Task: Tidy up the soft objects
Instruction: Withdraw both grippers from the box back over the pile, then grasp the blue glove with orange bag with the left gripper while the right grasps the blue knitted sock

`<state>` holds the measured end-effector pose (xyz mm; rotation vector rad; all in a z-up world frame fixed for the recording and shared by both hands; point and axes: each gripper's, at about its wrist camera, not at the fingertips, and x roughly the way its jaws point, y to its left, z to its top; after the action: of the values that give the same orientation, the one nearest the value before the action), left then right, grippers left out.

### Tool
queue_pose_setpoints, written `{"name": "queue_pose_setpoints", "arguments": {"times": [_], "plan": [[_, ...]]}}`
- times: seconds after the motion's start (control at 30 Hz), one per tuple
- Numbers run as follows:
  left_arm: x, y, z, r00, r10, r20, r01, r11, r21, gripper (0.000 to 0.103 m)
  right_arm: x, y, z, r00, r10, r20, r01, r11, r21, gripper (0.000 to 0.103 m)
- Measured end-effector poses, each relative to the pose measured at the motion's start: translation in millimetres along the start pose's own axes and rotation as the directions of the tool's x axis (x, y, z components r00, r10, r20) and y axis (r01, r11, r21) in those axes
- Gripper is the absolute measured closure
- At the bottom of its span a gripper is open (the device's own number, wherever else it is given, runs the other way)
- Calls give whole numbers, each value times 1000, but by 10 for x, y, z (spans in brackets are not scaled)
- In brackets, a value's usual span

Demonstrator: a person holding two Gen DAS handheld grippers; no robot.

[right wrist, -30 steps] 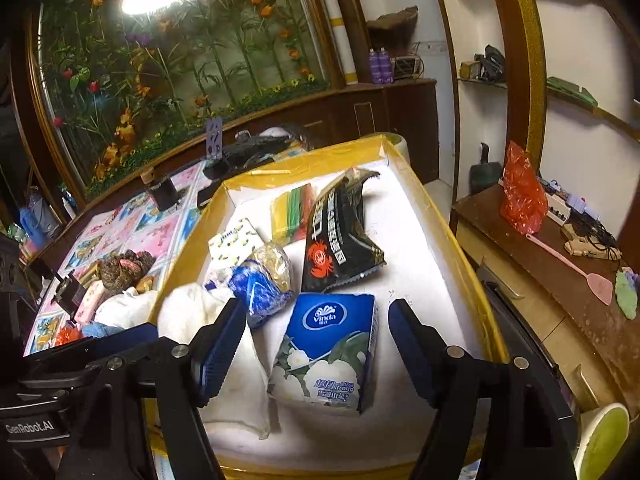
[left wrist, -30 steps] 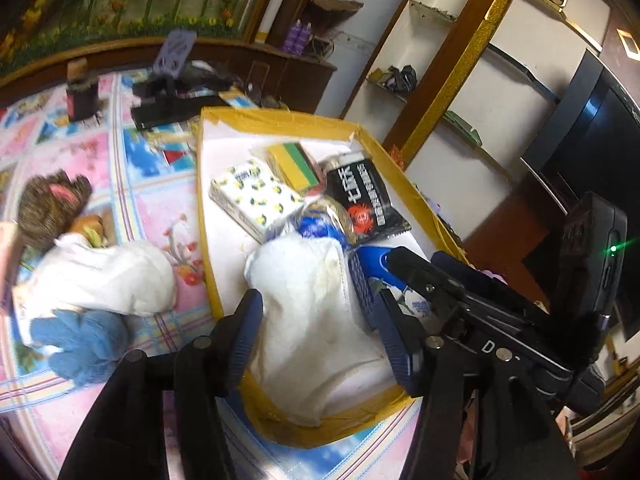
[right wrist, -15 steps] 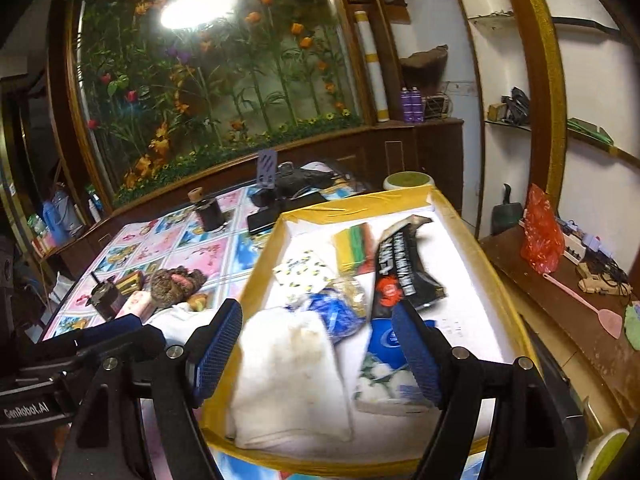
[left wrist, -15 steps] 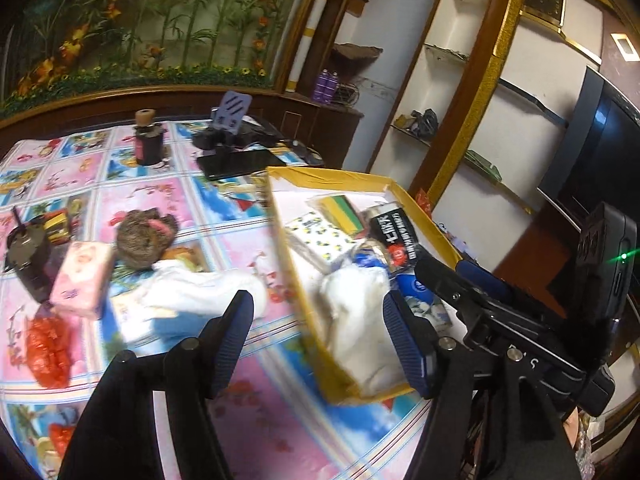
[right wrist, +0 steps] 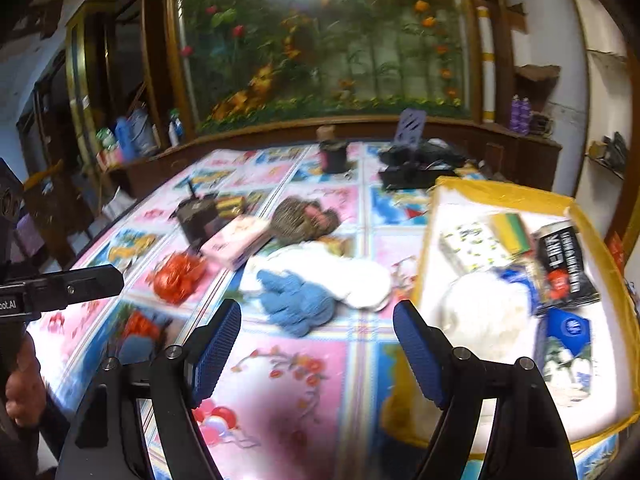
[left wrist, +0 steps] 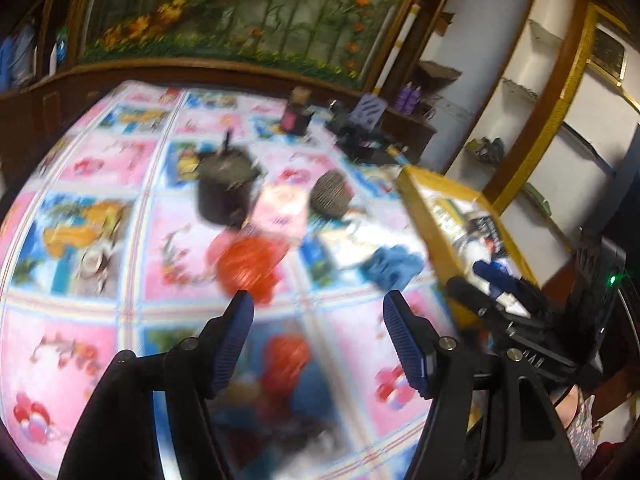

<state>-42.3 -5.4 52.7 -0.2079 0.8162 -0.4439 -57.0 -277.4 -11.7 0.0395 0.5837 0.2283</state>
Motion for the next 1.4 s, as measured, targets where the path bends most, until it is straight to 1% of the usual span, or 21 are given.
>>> {"name": "queue_pose_setpoints", "arguments": {"times": [0.07,0.17,0.27,0.3,0.33,0.4,0.43,0.5,0.6,0.67,0.73,0.8,0.9,0.97,1.03,1.07,1.1,1.13,1.17,1.27,1.4], "plan": [[58,119,-127,998,8,-70,-10,1000,-23,37,-8,10,-3,1000,17,10,-17,1000,0,20],[172,149,-297,988,5,-157,-12,999,-43,37,21,-44,-16,1000,31,1,-31,999,29,18],[176,52,-294,989,44,-141,-46,999,-9,37,48,-107,-20,999,45,-5,-45,997,67,18],[229,26,-287,986,68,-152,-68,998,4,37,39,-116,-18,999,46,-3,-45,996,73,18],[319,3,-281,977,108,-182,-106,994,20,38,34,-120,-24,999,49,1,-48,996,77,18],[392,-59,-244,972,157,-176,-147,987,67,45,25,-129,-11,999,53,0,-53,996,76,18],[440,-78,-233,969,164,-183,-151,985,82,55,28,-119,-7,999,51,-2,-50,996,71,18],[481,-94,-198,968,187,-168,-172,980,98,58,29,-88,-5,999,48,-4,-47,997,57,18],[501,-7,-115,975,157,-159,-148,987,71,60,61,0,9,999,45,-18,-45,999,17,18],[473,58,-25,980,156,-121,-151,987,48,60,102,56,26,998,59,-31,-60,998,-3,18],[424,155,58,985,152,-85,-153,988,-3,60,183,120,54,996,66,-57,-67,998,-19,18],[411,250,103,986,152,-66,-155,987,-45,60,308,179,84,993,60,-98,-63,998,-30,18],[438,350,96,989,115,-90,-124,987,-102,60,491,161,135,988,37,-148,-38,999,-4,18],[492,348,87,989,95,-116,-107,988,-107,60,646,91,168,983,-13,-184,18,999,28,18],[514,312,77,989,83,-124,-94,991,-91,60,754,35,170,979,-8,-203,21,998,60,18],[510,291,78,989,85,-120,-95,992,-81,60,768,60,174,980,-29,-198,37,999,38,20],[503,274,78,990,85,-113,-93,993,-73,60,767,82,180,981,-30,-190,36,999,28,26],[497,260,78,991,82,-109,-90,994,-67,60,752,91,186,984,-7,-178,12,999,30,54],[492,250,80,991,78,-106,-85,994,-65,60,732,97,191,986,-9,-168,14,1000,24,63],[496,236,76,992,67,-106,-74,996,-59,59,678,120,200,988,37,-147,-34,999,22,63],[481,218,75,993,59,-98,-65,997,-51,59,501,154,225,994,99,-47,-98,995,21,63]]}}
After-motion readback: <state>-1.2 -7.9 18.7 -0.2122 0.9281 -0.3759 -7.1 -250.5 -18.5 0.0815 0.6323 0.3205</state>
